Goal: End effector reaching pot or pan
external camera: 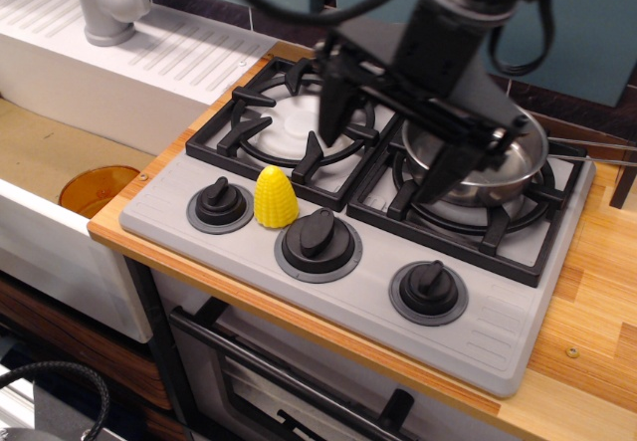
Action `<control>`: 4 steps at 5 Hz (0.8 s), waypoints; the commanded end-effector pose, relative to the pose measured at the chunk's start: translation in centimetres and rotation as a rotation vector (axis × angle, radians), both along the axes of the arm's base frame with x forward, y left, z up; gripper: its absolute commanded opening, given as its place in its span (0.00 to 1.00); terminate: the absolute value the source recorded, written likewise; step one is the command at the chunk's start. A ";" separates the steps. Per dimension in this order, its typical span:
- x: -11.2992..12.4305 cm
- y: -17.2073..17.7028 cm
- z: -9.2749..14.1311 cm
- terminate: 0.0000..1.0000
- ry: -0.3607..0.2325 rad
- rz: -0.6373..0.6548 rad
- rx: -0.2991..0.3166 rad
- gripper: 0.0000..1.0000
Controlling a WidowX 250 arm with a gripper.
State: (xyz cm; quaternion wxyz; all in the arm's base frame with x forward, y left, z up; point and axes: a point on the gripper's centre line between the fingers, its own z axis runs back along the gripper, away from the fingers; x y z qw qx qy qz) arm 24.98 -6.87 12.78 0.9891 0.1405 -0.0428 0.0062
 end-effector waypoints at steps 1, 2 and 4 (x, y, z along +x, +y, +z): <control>3.9 -0.2 1.1 0.00 -0.041 0.015 -0.041 1.00; 7.4 -0.1 0.8 0.00 -0.053 0.032 -0.078 1.00; 11.3 2.0 -1.4 0.00 -0.106 -0.015 -0.080 1.00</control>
